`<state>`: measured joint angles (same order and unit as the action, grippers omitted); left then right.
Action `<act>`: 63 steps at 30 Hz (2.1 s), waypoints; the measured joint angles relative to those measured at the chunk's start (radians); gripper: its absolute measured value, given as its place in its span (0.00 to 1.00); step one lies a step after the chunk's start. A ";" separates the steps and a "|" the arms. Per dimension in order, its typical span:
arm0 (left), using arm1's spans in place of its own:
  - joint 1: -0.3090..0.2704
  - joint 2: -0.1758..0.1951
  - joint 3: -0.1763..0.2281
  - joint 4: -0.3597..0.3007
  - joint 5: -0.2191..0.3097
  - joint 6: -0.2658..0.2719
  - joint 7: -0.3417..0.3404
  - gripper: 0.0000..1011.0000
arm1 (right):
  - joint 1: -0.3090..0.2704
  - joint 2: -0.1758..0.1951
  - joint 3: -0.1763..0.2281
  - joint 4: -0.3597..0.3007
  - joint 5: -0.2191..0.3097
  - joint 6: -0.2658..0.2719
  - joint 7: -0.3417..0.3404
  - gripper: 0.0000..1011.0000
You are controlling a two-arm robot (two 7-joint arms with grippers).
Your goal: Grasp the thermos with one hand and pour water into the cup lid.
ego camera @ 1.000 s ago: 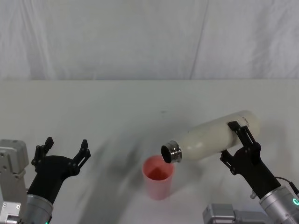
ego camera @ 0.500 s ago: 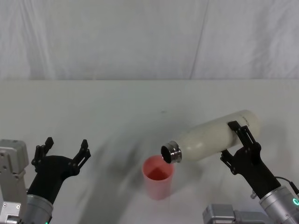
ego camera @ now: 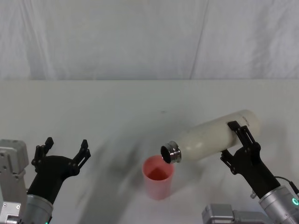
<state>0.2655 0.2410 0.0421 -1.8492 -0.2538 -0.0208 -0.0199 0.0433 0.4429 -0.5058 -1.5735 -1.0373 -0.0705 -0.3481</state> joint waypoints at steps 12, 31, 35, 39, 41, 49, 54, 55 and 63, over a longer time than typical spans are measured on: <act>0.000 0.000 0.000 0.000 0.000 0.000 0.000 0.99 | 0.002 0.000 -0.002 0.002 -0.002 0.005 0.001 0.92; 0.000 0.000 0.000 0.000 0.000 0.000 0.000 0.99 | 0.011 0.000 -0.006 0.005 -0.011 0.014 0.001 0.92; 0.000 0.000 0.000 0.000 0.000 0.000 0.000 0.99 | 0.014 0.000 -0.008 0.009 -0.013 0.014 0.001 0.92; 0.000 0.000 0.000 0.000 0.000 0.000 0.000 0.99 | 0.016 0.000 -0.009 0.012 -0.015 0.015 0.001 0.92; 0.000 0.000 0.000 0.000 0.000 0.000 0.000 0.99 | 0.017 0.000 -0.010 0.013 -0.015 0.015 0.001 0.92; 0.000 0.000 0.000 0.000 0.000 0.000 0.000 0.99 | 0.019 0.001 -0.011 0.016 -0.018 0.018 0.000 0.92; 0.000 0.000 0.000 0.000 0.000 0.000 0.000 0.99 | 0.018 0.003 -0.011 0.016 -0.021 0.021 -0.004 0.92; 0.000 0.000 0.000 0.000 0.000 0.000 0.000 0.99 | 0.018 0.003 -0.011 0.016 -0.021 0.021 -0.005 0.92; 0.000 0.000 0.000 0.000 0.000 0.000 0.000 0.99 | 0.019 0.005 -0.012 0.015 -0.026 0.024 -0.008 0.92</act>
<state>0.2655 0.2410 0.0421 -1.8492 -0.2538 -0.0208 -0.0199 0.0622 0.4477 -0.5177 -1.5581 -1.0636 -0.0469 -0.3559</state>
